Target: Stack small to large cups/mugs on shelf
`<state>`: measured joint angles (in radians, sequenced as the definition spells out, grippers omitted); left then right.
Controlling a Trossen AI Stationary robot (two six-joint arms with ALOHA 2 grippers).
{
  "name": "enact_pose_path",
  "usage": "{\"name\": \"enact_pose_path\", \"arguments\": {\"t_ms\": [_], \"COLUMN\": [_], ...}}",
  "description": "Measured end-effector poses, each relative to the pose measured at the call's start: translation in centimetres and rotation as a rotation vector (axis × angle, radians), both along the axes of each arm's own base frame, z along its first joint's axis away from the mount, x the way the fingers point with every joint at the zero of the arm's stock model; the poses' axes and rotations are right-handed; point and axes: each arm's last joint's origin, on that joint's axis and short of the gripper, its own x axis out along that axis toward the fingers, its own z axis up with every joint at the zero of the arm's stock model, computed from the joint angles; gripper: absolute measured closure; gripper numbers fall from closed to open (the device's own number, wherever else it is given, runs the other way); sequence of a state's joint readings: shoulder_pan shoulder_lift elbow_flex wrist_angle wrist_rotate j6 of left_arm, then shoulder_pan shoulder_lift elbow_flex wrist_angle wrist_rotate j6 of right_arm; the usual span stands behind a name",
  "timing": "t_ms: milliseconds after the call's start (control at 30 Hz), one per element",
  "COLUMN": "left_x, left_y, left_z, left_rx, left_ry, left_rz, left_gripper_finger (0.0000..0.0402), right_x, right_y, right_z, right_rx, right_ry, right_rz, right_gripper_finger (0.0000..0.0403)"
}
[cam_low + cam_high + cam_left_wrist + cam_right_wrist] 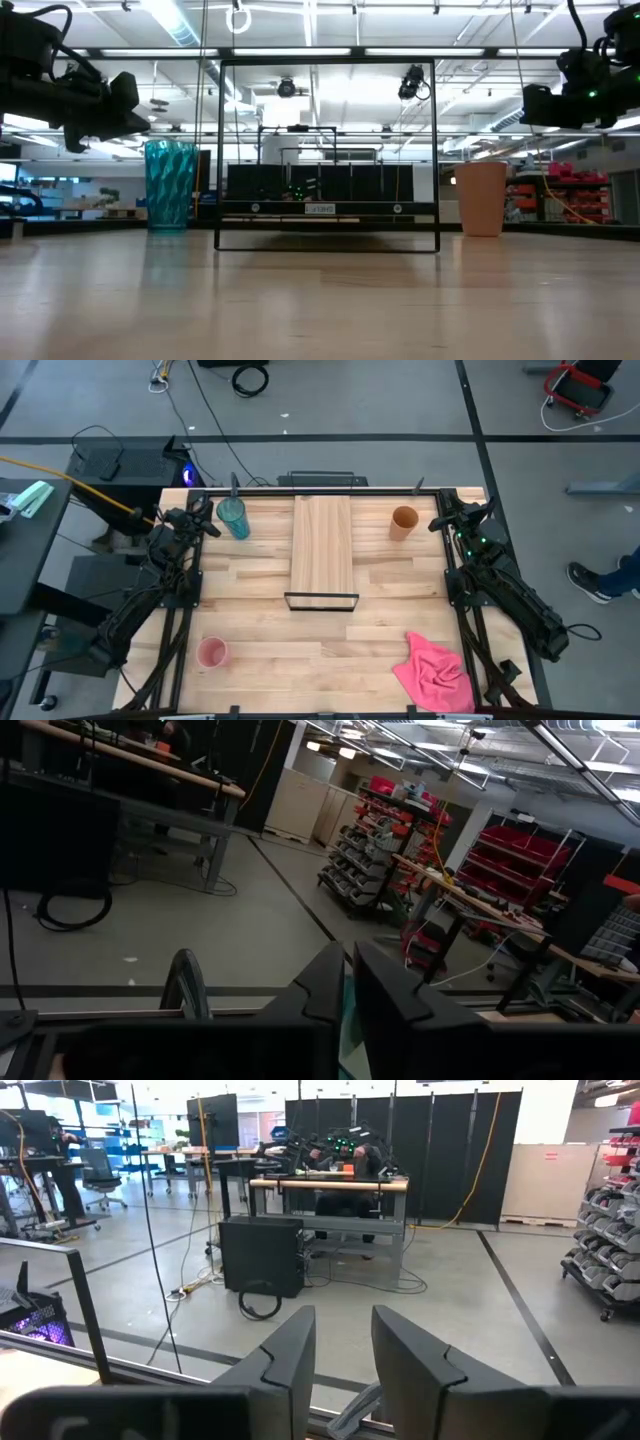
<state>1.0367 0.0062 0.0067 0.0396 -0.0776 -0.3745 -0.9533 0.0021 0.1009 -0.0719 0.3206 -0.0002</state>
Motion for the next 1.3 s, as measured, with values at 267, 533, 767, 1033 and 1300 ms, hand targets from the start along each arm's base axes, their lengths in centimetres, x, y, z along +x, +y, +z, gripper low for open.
{"name": "enact_pose_path", "arguments": {"t_ms": [267,533,767,1033,1300], "left_x": [0.0,0.0,0.0,0.0,0.0], "left_y": [0.0,0.0,0.0,0.0,0.0], "left_z": [0.0,0.0,0.0,0.0,0.2], "left_rx": [0.000,-0.005,-0.007,-0.136,-0.165], "left_ry": [0.000,-0.012,-0.019,-0.281,-0.398], "left_rz": [0.000,-0.001,-0.001,-0.013,-0.008], "left_gripper_finger": [0.0368,0.0371,0.0362,0.0368,0.0372], "right_x": [0.0,0.0,0.0,0.0,0.0], "right_y": [0.0,0.0,0.0,0.0,0.2], "right_z": [0.0,0.0,0.0,0.0,1.5], "right_rx": [0.000,0.000,0.000,0.000,0.049], "right_ry": [0.000,0.000,0.000,-0.009,-0.514], "right_rz": [0.000,0.000,0.000,0.000,0.076], "right_gripper_finger": [0.0294,0.0294,0.0294,0.0294,0.0294]}}
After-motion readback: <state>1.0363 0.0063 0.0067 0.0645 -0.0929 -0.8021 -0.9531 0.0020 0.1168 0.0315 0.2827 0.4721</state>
